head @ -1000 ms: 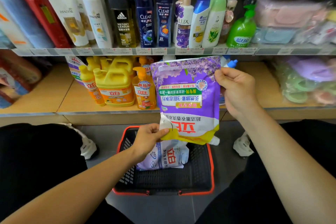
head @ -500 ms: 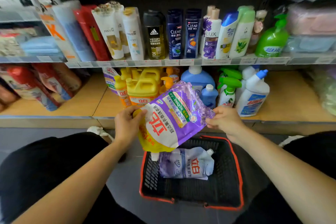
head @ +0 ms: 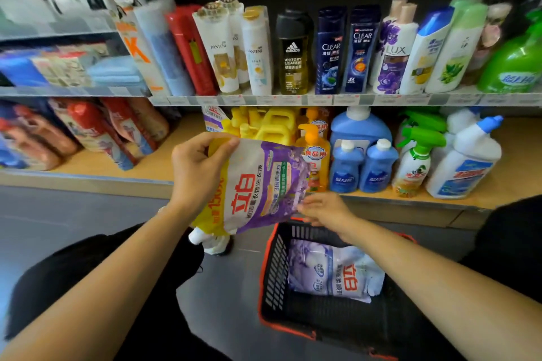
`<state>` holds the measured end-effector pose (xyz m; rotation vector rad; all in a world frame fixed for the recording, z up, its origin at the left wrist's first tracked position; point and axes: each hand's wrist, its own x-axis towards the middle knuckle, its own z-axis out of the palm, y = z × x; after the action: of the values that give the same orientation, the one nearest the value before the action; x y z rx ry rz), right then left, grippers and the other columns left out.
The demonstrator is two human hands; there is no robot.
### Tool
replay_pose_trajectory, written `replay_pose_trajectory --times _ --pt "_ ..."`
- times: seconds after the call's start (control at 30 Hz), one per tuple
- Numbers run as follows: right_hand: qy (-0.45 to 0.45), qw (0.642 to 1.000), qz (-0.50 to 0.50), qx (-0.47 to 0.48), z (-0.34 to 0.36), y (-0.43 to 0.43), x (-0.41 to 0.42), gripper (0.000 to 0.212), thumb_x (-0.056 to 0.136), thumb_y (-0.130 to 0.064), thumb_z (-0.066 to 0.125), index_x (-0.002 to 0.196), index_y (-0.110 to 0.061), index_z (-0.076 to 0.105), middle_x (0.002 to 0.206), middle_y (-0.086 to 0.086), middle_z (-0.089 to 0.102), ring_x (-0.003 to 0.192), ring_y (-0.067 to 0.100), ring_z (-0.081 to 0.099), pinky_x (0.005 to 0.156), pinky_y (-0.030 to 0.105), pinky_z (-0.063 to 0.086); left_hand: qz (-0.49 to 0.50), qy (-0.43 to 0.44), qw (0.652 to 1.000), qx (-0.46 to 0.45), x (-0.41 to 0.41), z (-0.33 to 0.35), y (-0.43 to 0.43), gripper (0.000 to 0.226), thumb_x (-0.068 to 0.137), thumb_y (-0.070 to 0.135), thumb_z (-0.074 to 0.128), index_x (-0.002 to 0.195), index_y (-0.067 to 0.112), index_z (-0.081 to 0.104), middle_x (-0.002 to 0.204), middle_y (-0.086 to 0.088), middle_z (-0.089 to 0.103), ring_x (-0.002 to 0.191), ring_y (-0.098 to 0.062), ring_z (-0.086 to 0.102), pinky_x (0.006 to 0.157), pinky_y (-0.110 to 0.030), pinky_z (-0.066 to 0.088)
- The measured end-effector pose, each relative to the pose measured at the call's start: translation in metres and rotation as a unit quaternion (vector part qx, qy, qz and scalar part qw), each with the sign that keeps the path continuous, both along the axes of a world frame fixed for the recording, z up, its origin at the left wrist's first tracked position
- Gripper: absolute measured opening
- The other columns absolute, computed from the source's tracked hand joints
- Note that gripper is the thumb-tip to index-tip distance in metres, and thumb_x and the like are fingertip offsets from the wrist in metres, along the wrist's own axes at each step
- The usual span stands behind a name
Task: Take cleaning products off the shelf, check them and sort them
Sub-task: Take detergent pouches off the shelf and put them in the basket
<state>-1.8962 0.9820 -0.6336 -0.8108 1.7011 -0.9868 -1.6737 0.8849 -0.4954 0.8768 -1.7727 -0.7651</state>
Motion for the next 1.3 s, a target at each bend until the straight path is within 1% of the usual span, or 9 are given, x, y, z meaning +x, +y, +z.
replay_pose_trajectory --times 0.17,0.33,0.47,0.57,0.77,0.93,1.07,1.17,1.3 --pt "0.189 0.971 0.142 -0.030 -0.025 -0.031 -0.001 0.057 0.083 -0.016 0.081 0.134 -0.002 0.058 0.132 0.015 0.062 0.123 0.028 0.059 0.099 0.031 0.046 -0.039 -0.092 0.994 -0.041 0.006 0.005 -0.014 0.005 0.090 0.023 0.076 0.090 0.028 0.076 0.085 0.020 0.074 0.077 0.002 0.067 0.069 -0.016 0.053" --pt "0.301 0.923 0.228 0.067 -0.073 -0.036 -0.012 0.070 0.086 -0.037 0.076 0.147 -0.015 0.048 0.149 0.007 0.051 0.138 0.026 0.047 0.111 0.036 0.038 -0.018 -0.139 0.990 -0.011 0.010 -0.029 -0.039 0.037 0.090 0.016 0.077 0.068 0.043 0.064 0.065 0.034 0.064 0.061 0.011 0.059 0.057 -0.004 0.039" --pt "0.241 0.947 0.205 0.056 -0.096 -0.037 -0.016 0.040 0.087 -0.018 0.076 0.126 -0.014 0.066 0.123 0.008 0.070 0.118 0.026 0.063 0.100 0.037 0.049 -0.013 -0.175 0.981 0.077 0.007 -0.071 -0.063 0.011 0.091 0.023 0.076 0.082 0.030 0.075 0.077 0.020 0.074 0.070 -0.006 0.071 0.060 -0.026 0.056" --pt "0.157 0.974 0.159 0.046 -0.101 -0.042 -0.016 0.028 0.087 -0.004 0.073 0.115 -0.006 0.069 0.113 0.012 0.072 0.108 0.025 0.066 0.099 0.036 0.050 -0.010 -0.212 0.970 0.117 -0.003 -0.111 -0.078 0.015 0.091 0.024 0.076 0.081 0.014 0.079 0.075 -0.004 0.075 0.068 -0.029 0.069 0.061 -0.045 0.057" --pt "0.116 0.985 0.123 0.028 -0.111 -0.047 -0.017 0.020 0.087 0.000 0.072 0.105 -0.010 0.072 0.094 0.004 0.072 0.084 0.012 0.065 0.076 0.020 0.048 0.032 -0.239 0.952 0.189 -0.028 -0.183 -0.104 0.037 0.088 0.024 0.079 0.055 0.025 0.062 0.044 0.012 0.049 0.048 -0.007 0.037 0.053 -0.031 0.034" --pt "0.107 0.987 0.119 0.031 -0.115 -0.052 -0.015 0.019 0.086 -0.002 0.074 0.095 -0.019 0.072 0.093 0.005 0.074 0.084 0.016 0.067 0.090 0.038 0.053 -0.012 -0.240 0.940 0.244 -0.053 -0.216 -0.106 0.016 0.092 0.025 0.075 0.089 0.010 0.075 0.073 -0.005 0.067 0.067 -0.016 0.055 0.065 -0.035 0.045" --pt "0.121 0.984 0.129 0.030 -0.112 -0.054 -0.015 0.019 0.086 -0.004 0.074 0.093 -0.022 0.072 0.093 0.009 0.076 0.087 0.020 0.069 0.094 0.047 0.054 -0.107 -0.499 0.847 0.150 -0.035 -0.213 -0.108 0.054 0.088 0.042 0.074 0.139 0.031 0.059 0.131 0.001 0.068 0.116 -0.024 0.063 0.092 -0.038 0.051" --pt "0.139 0.981 0.133 0.037 -0.109 -0.054 -0.013 0.019 0.086 -0.009 0.075 0.091 -0.027 0.072 0.093 0.002 0.076 0.093 0.022 0.070 0.096 0.051 0.052 -0.074 -0.578 0.801 0.138 0.001 -0.216 -0.108 0.052 0.092 0.046 0.068 0.141 0.040 0.053 0.132 0.001 0.066 0.115 -0.028 0.063 0.088 -0.040 0.052" --pt "0.152 0.976 0.149 0.044 -0.106 -0.054 -0.009 0.022 0.084 -0.015 0.078 0.084 -0.036 0.070 0.095 -0.007 0.075 0.099 0.018 0.069 0.103 0.058 0.043 -0.044 -0.501 0.843 0.192 0.023 -0.222 -0.103 0.038 0.095 0.030 0.069 0.132 0.030 0.066 0.120 -0.007 0.072 0.108 -0.030 0.065 0.081 -0.035 0.048"
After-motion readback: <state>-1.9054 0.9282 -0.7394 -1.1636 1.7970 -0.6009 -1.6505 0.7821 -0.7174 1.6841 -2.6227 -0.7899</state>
